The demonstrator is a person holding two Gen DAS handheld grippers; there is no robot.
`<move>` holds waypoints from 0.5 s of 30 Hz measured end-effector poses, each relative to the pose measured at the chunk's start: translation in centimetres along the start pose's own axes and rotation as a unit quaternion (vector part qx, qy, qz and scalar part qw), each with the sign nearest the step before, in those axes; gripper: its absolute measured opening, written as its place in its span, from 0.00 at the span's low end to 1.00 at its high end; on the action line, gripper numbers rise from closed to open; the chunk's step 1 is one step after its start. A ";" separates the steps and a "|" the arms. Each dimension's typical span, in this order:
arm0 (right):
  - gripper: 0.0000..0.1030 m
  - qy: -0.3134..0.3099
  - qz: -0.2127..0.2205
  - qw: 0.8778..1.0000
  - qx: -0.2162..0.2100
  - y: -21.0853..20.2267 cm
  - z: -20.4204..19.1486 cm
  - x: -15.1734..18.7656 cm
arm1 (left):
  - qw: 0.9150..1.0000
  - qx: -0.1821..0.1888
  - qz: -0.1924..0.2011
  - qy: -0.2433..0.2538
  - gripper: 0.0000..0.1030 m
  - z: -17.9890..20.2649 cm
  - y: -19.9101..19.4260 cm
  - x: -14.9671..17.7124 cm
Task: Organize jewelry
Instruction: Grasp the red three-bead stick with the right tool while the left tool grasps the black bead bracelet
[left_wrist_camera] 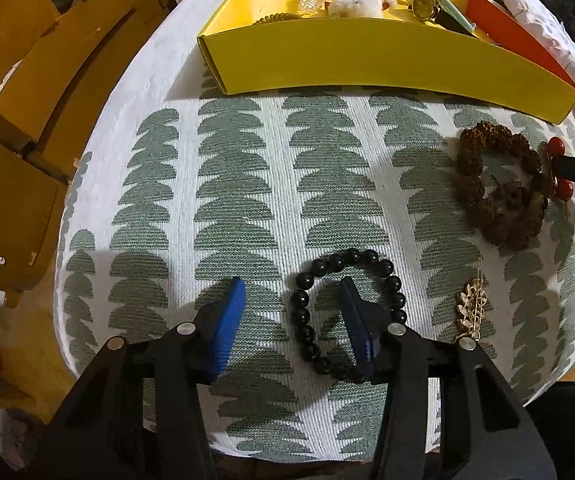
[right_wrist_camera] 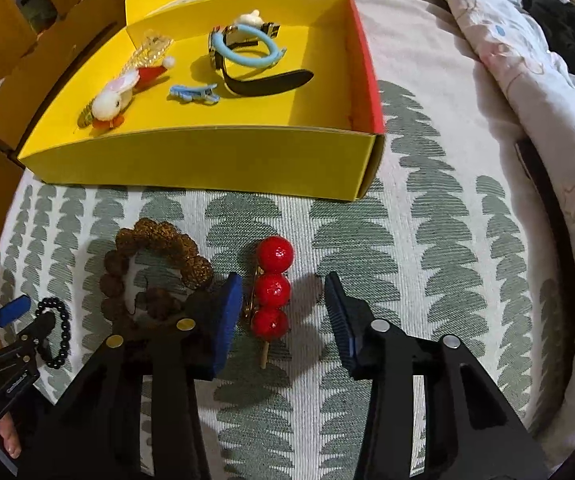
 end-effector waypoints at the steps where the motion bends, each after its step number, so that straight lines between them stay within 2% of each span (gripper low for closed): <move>1: 0.40 -0.002 -0.001 1.000 0.002 0.2 -0.1 0.0 | 1.000 -0.002 0.000 0.001 0.47 0.0 -0.2 0.0; 5: 0.33 -0.007 -0.004 1.000 0.019 1.0 -0.2 0.0 | 1.000 -0.007 0.000 0.005 0.46 0.3 -0.3 0.1; 8: 0.26 -0.011 -0.003 1.000 0.022 1.0 -0.4 0.1 | 1.000 -0.006 -0.001 0.003 0.41 0.3 -0.4 0.0; 15: 0.23 -0.013 0.000 1.000 0.016 0.8 -0.2 0.2 | 1.000 0.018 -0.009 -0.005 0.20 -0.8 -0.2 -0.6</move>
Point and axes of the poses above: each gripper's, at about its wrist camera, not at the fingertips, and y roughly the way its jaws point, z to its right, x to its underside, the point moved 4 cm from there along y, roughly the way its jaws point, and after that the axes turned 7 degrees about -z, right-handed, at the moved point
